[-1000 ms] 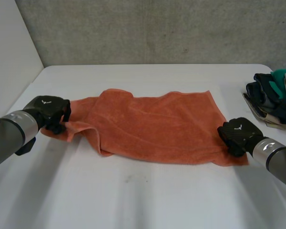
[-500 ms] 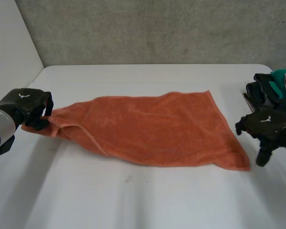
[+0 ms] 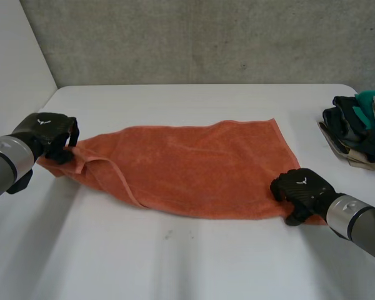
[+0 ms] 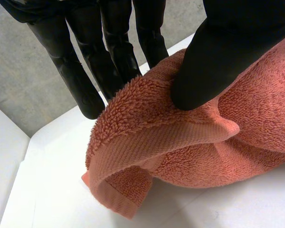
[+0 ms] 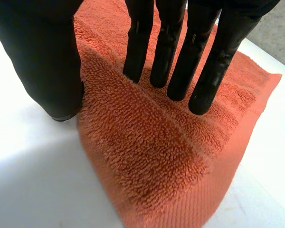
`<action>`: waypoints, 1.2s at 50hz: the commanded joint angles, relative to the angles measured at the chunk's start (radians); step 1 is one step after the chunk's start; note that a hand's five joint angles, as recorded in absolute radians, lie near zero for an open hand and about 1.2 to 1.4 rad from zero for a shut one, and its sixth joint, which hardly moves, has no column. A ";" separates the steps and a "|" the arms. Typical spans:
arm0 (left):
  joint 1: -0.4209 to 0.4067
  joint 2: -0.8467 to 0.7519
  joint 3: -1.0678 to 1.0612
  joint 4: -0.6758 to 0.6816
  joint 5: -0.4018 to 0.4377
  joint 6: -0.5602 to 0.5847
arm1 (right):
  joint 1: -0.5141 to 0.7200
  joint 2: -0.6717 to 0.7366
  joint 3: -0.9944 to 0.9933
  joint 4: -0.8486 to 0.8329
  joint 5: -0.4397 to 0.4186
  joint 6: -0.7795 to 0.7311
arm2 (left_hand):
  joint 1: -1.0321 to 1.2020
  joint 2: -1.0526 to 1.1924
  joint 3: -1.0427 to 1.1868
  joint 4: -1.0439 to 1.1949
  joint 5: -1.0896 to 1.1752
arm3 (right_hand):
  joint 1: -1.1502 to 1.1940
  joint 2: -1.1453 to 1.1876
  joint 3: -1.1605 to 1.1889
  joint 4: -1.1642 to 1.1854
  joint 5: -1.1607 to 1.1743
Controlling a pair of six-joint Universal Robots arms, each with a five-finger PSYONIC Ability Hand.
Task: Fold the laundry.
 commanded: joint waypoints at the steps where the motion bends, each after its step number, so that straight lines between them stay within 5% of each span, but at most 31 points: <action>1: 0.002 0.000 -0.007 0.001 0.000 0.000 | 0.007 0.028 -0.027 -0.023 0.001 0.001 | 0.272 0.199 0.207 0.196 0.254 | 0.573 0.505 0.511 0.403 0.538; 13: -0.001 0.001 -0.013 -0.008 -0.001 0.000 | 0.011 0.014 -0.070 -0.020 0.041 -0.008 | 0.272 0.199 0.207 0.196 0.254 | 0.672 0.605 0.610 0.502 0.638; 16: 0.000 0.018 -0.013 -0.014 0.000 0.000 | 0.004 -0.037 -0.107 0.082 0.085 -0.031 | 0.272 0.199 0.207 0.196 0.254 | 0.672 0.605 0.610 0.502 0.638; 21: 0.011 0.102 -0.021 -0.084 0.003 0.009 | -0.002 -0.267 -0.243 0.485 0.165 -0.146 | 0.272 0.199 0.207 0.196 0.254 | 0.672 0.605 0.610 0.502 0.638; 25: 0.015 0.144 -0.034 -0.176 0.008 0.028 | -0.043 -0.323 -0.306 0.726 0.189 -0.273 | 0.272 0.199 0.207 0.196 0.254 | 0.672 0.605 0.610 0.502 0.638; 30: 0.026 0.147 -0.086 -0.330 0.009 0.198 | -0.043 -0.328 -0.314 0.820 0.219 -0.412 | 0.272 0.199 0.207 0.196 0.254 | 0.672 0.605 0.610 0.502 0.638; 36: 0.032 0.063 -0.108 -0.332 0.005 0.374 | 0.023 -0.180 -0.314 0.718 0.304 -0.398 | 0.272 0.199 0.207 0.196 0.254 | 0.672 0.605 0.610 0.502 0.638; 43: -0.011 -0.204 0.129 -0.212 -0.017 0.359 | 0.138 0.042 -0.575 0.529 0.520 -0.358 | 0.272 0.199 0.207 0.196 0.254 | 0.672 0.605 0.610 0.502 0.638; 51: -0.063 -0.368 0.689 0.043 -0.092 0.071 | 0.184 0.081 -0.869 0.007 0.525 -0.172 | 0.272 0.199 0.207 0.196 0.254 | 0.672 0.605 0.610 0.502 0.638; 57: -0.052 -0.342 0.759 0.380 -0.124 -0.092 | 0.221 -0.002 -0.871 -0.340 0.538 -0.105 | 0.272 0.199 0.207 0.196 0.254 | 0.672 0.605 0.610 0.502 0.638; 60: -0.048 -0.315 0.751 0.475 -0.129 -0.112 | 0.239 -0.010 -0.871 -0.350 0.538 -0.104 | 0.272 0.199 0.207 0.196 0.254 | 0.672 0.605 0.610 0.502 0.638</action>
